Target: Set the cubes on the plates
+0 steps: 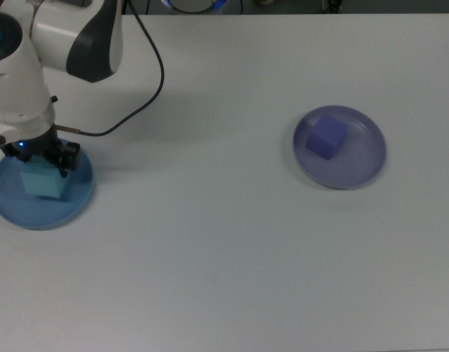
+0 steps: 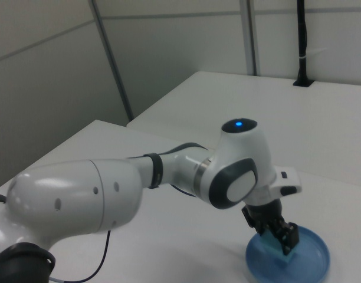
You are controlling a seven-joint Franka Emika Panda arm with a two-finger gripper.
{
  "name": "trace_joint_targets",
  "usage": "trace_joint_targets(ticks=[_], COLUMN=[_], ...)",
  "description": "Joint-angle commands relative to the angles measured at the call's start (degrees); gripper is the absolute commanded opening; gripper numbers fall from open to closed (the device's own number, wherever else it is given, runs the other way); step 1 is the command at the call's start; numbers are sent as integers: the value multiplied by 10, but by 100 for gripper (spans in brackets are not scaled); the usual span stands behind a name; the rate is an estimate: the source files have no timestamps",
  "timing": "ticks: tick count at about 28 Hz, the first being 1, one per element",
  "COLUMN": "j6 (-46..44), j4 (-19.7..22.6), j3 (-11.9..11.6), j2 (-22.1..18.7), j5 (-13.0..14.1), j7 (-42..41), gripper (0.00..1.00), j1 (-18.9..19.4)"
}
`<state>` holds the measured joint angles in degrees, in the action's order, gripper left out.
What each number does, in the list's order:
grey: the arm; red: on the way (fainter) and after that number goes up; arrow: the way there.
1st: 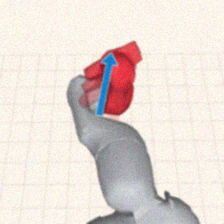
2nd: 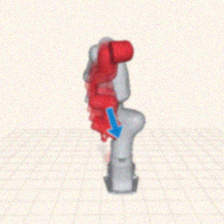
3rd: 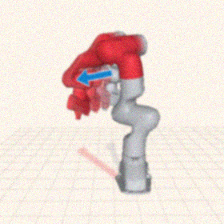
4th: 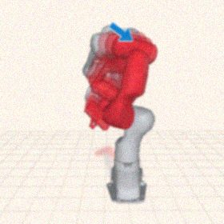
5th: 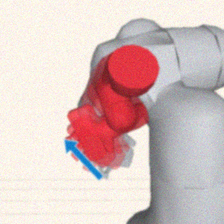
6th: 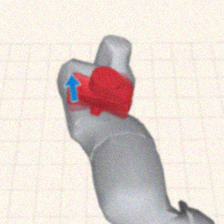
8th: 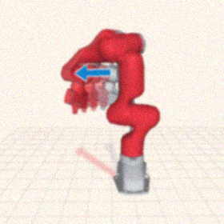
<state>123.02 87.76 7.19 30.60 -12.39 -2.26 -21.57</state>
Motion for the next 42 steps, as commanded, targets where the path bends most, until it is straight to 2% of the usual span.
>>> trace_joint_targets(ticks=[1, 2, 5, 6, 7, 16, 20, 21, 23, 27, 32, 33, 38, 42], j6=[-1, -1, -2, -2, -2, -24, -53, -70, -87, -131, -170, -183, -222, -243], j4=[-14, -14, -14, -14, -14, -14, -14, -10, -5, 5, 6, 6, 5, 6], j3=[-6, -6, -6, -6, -6, -4, 0, 2, 2, 2, 2, 2, 3, 3], j2=[0, 0, 0, -1, -1, -23, -46, -62, -79, -120, -152, -165, -204, -229], j5=[-4, -4, -1, 0, 0, 8, 27, 43, 52, 55, 55, 56, 59, 72], j7=[0, 0, 1, 1, 1, 2, 5, 23, 43, 90, 148, 166, 182, 190], gripper=[24, 29, 70, 91, 100, 100, 100, 100, 100, 100, 100, 100, 100, 100], j1=[3, 3, 3, 4, 5, 7, 9, 11, 20, 61, 105, 123, 172, 200])
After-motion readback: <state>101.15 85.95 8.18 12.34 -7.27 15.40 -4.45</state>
